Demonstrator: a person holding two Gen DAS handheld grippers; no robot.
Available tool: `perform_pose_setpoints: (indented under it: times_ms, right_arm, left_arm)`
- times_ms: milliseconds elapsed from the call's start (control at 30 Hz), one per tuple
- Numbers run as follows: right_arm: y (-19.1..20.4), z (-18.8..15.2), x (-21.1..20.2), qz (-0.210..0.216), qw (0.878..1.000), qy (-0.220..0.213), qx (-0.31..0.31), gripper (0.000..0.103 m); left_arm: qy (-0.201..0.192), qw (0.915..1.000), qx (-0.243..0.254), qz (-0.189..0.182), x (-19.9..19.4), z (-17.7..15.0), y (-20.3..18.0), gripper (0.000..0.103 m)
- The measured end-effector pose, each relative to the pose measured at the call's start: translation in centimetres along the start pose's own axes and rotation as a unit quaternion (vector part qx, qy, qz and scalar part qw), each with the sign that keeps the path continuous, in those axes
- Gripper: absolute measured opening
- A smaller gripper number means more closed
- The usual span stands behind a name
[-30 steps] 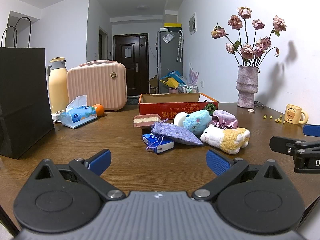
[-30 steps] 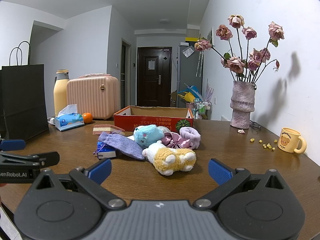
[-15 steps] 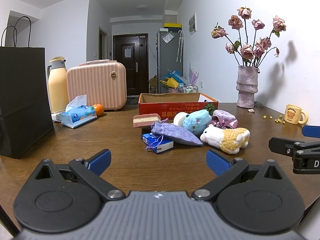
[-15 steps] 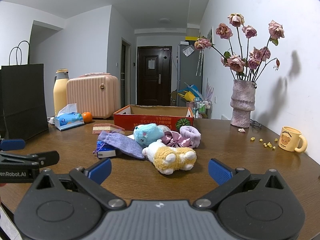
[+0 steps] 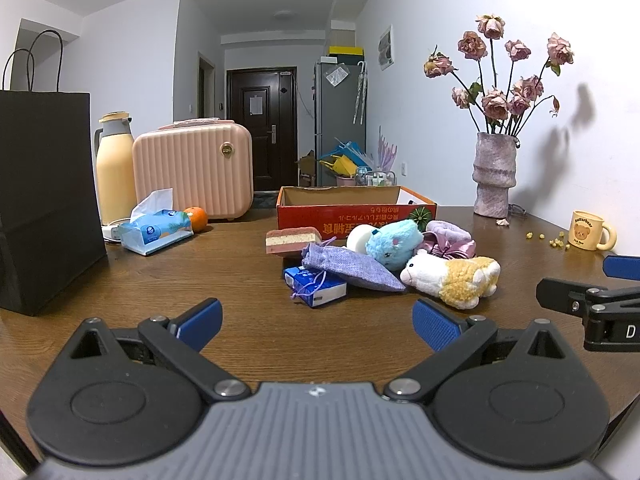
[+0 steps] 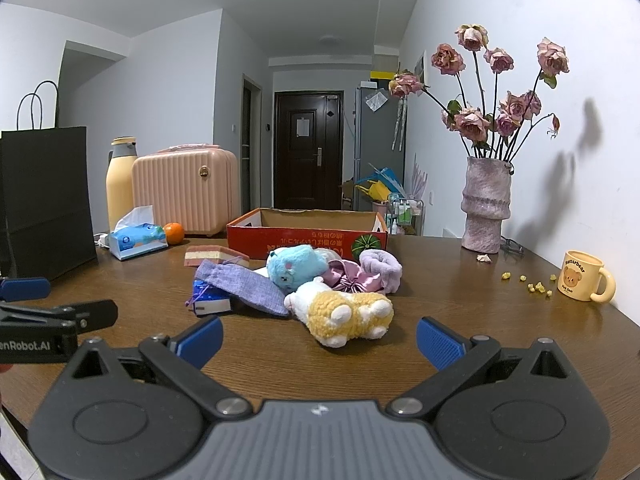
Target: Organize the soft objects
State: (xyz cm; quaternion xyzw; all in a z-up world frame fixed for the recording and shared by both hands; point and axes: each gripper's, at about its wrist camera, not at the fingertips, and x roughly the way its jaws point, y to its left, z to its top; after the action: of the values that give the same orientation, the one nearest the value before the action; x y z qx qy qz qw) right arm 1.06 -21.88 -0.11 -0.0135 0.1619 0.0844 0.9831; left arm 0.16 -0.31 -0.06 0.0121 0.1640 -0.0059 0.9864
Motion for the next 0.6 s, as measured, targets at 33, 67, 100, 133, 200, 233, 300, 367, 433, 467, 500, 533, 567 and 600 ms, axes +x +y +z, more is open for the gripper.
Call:
perform_pose_setpoints:
  times_ms: [33,67,100,133,200,233,300,367,433,467,500,533,567,600]
  right_arm:
    - [0.0,0.1,0.0,0.000,1.000,0.000,0.000,0.103]
    - [0.0,0.1,0.0,0.000,1.000,0.000,0.000,0.103]
    - [0.0,0.2,0.0,0.000,1.000,0.000,0.000,0.103]
    - [0.0,0.3,0.1,0.000,1.000,0.000,0.000,0.103]
    - [-0.1,-0.1,0.4,-0.001,1.000,0.002,-0.001,0.103]
    - [-0.1,0.0,0.6,-0.002,1.000,0.003,-0.001,0.103]
    - [-0.3,0.1,1.4,-0.004,1.000,0.005,0.000,0.103]
    - [-0.4,0.1,1.5,-0.005,1.000,0.007,0.002,0.103]
    - [-0.6,0.4,2.5,-0.006,1.000,0.010,0.003,0.103]
    - [-0.6,0.5,2.7,-0.007,1.000,0.011,0.003,0.103]
    - [-0.6,0.5,3.0,-0.007,1.000,0.013,0.003,0.103]
    - [-0.6,0.7,3.2,-0.007,1.000,0.014,0.003,0.103]
    - [-0.7,0.7,3.4,-0.008,1.000,0.016,0.003,0.103]
    - [-0.8,0.8,3.7,-0.008,1.000,0.017,0.003,0.103]
  left_arm:
    - [0.000,1.0000,0.000,0.000,0.0,0.0,0.0,0.103]
    - [0.001,1.0000,0.000,0.000,0.0,0.0,-0.1,0.103]
    - [0.001,1.0000,0.000,0.000,0.1,0.0,0.0,0.103]
    - [0.000,1.0000,0.001,0.000,0.1,0.0,-0.1,0.103]
    - [0.000,1.0000,0.001,-0.001,0.2,0.0,0.0,0.103]
    - [0.000,1.0000,0.001,-0.002,0.2,0.0,-0.1,0.103]
    - [0.003,1.0000,0.002,-0.003,1.0,0.1,-0.1,0.103]
    - [0.005,1.0000,0.002,-0.004,1.6,0.3,-0.1,0.103]
    - [0.008,1.0000,0.002,-0.005,2.2,0.5,-0.1,0.103]
    - [0.009,0.9999,0.001,-0.006,2.4,0.6,-0.1,0.103]
    - [0.010,0.9999,0.001,-0.006,2.7,0.6,0.0,0.103]
    - [0.012,0.9999,0.002,-0.005,3.0,0.7,0.0,0.103]
    - [0.013,0.9999,0.002,-0.005,3.3,0.8,0.0,0.103]
    - [0.015,0.9999,0.002,-0.006,3.6,0.9,0.1,0.103]
